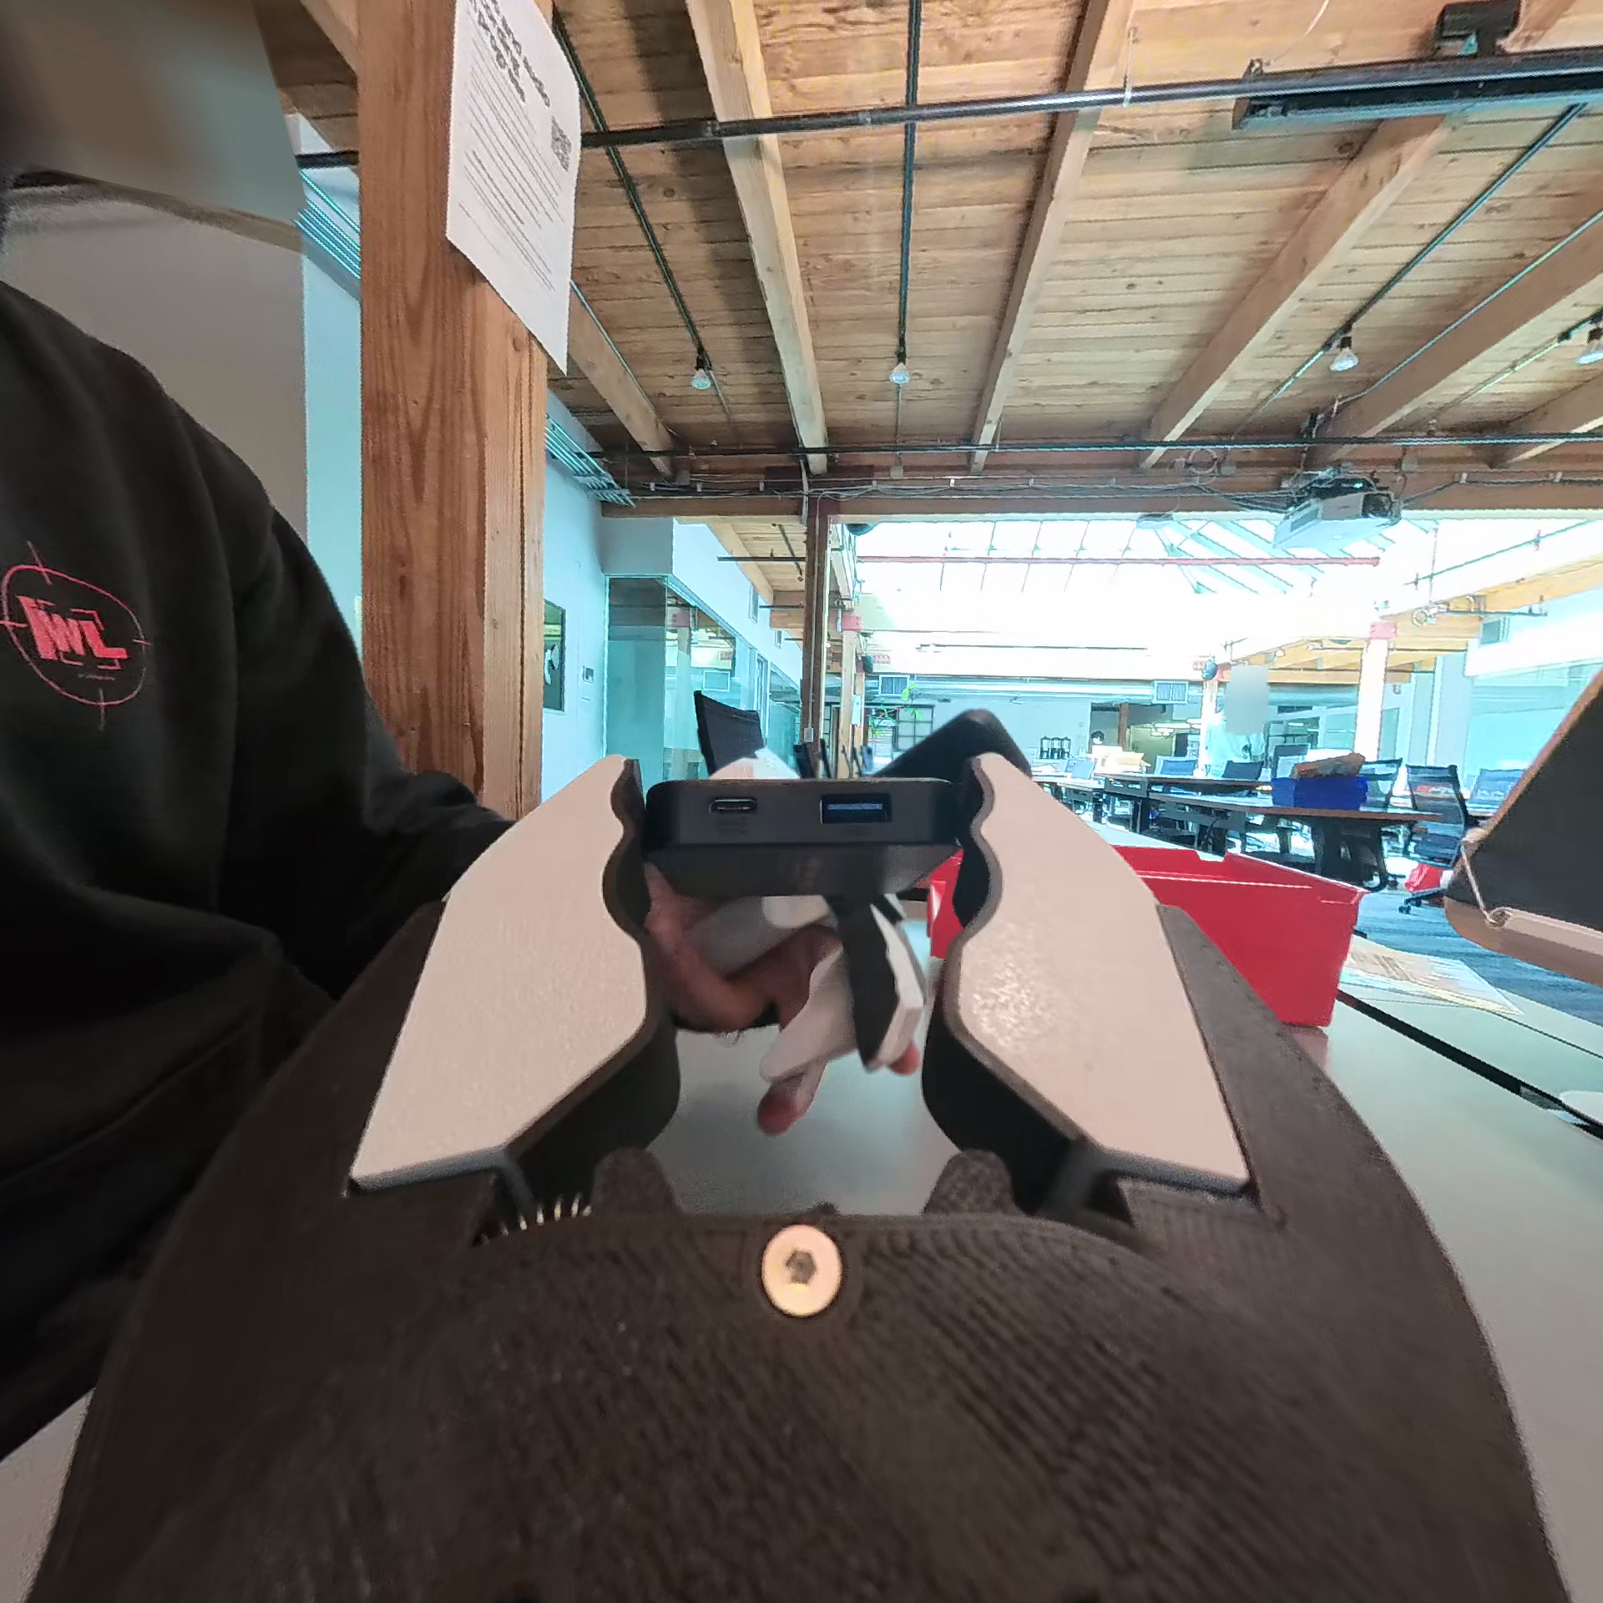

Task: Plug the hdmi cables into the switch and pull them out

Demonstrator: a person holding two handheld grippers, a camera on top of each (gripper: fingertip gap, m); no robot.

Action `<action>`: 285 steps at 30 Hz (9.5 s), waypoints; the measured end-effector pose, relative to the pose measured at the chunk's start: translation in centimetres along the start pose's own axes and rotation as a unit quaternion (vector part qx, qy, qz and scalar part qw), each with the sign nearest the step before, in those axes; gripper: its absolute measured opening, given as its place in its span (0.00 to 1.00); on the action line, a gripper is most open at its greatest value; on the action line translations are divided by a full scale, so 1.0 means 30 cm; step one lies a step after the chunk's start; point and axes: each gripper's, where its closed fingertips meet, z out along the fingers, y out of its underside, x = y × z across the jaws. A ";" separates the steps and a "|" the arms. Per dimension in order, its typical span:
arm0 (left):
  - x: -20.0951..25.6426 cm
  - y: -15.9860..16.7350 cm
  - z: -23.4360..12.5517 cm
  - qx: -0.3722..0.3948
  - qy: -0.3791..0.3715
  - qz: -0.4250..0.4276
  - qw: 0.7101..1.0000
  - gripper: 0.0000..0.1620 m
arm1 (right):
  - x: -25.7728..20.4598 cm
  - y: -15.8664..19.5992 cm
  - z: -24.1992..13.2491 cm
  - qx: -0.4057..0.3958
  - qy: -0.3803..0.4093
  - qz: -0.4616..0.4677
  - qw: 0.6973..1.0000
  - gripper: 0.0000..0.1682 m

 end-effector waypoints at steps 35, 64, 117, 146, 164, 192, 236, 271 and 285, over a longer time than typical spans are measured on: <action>-0.001 -0.021 -0.031 -0.044 -0.055 -0.051 0.996 0.08 | 0.026 0.199 0.032 -0.197 0.052 -0.154 0.967 0.44; -0.024 -0.009 -0.023 -0.019 -0.045 -0.131 0.990 0.09 | 0.022 0.246 0.042 -0.229 0.060 -0.175 0.956 0.47; -0.638 -0.162 -1.706 -0.197 -0.748 -0.152 0.615 0.22 | 0.107 0.187 -0.034 -0.158 0.086 0.008 0.984 0.44; 0.252 -0.529 -0.888 -0.068 -0.686 0.531 0.493 0.07 | 0.094 0.131 -0.052 -0.092 0.048 0.041 0.994 0.44; -0.007 -0.174 -0.522 -0.229 -0.394 0.532 0.714 0.06 | 0.031 0.086 -0.058 -0.059 -0.016 0.070 0.996 0.44; -0.293 0.098 -0.493 -0.088 -0.467 0.074 0.877 0.23 | 0.026 0.096 -0.063 -0.051 -0.025 0.087 0.995 0.44; -0.221 0.131 -0.425 -0.254 -0.577 0.658 0.412 0.05 | 0.043 0.068 -0.093 -0.040 -0.001 0.066 0.997 0.44; -0.280 0.238 -0.202 -0.295 -0.435 0.601 0.603 0.18 | 0.046 0.072 -0.096 -0.047 0.004 0.063 0.997 0.44; -0.289 0.284 -0.082 -0.306 -0.253 0.509 0.763 0.39 | -0.010 -0.036 -0.116 0.039 -0.059 0.089 0.994 0.44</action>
